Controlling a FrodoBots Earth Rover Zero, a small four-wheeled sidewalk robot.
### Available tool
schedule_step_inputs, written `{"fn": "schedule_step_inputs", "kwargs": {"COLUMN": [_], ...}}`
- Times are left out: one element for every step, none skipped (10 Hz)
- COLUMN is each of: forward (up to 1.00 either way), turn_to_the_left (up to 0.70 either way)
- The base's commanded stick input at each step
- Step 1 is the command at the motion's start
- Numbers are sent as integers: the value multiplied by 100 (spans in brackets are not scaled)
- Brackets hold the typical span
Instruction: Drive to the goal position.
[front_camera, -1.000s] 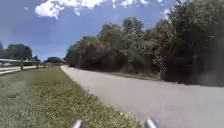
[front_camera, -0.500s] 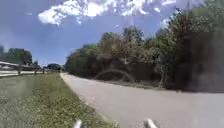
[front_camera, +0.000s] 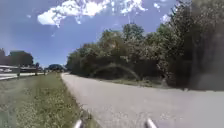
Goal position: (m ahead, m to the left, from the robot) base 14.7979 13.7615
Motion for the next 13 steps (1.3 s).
{"fn": "schedule_step_inputs", "kwargs": {"forward": [50, 50, 50, 50, 50, 50, 50, 50, 50, 50, 50, 50, 50], "turn_to_the_left": [25, 25, 25, 25, 25, 18, 6, 0, 0, 0, 0, 0, 0]}}
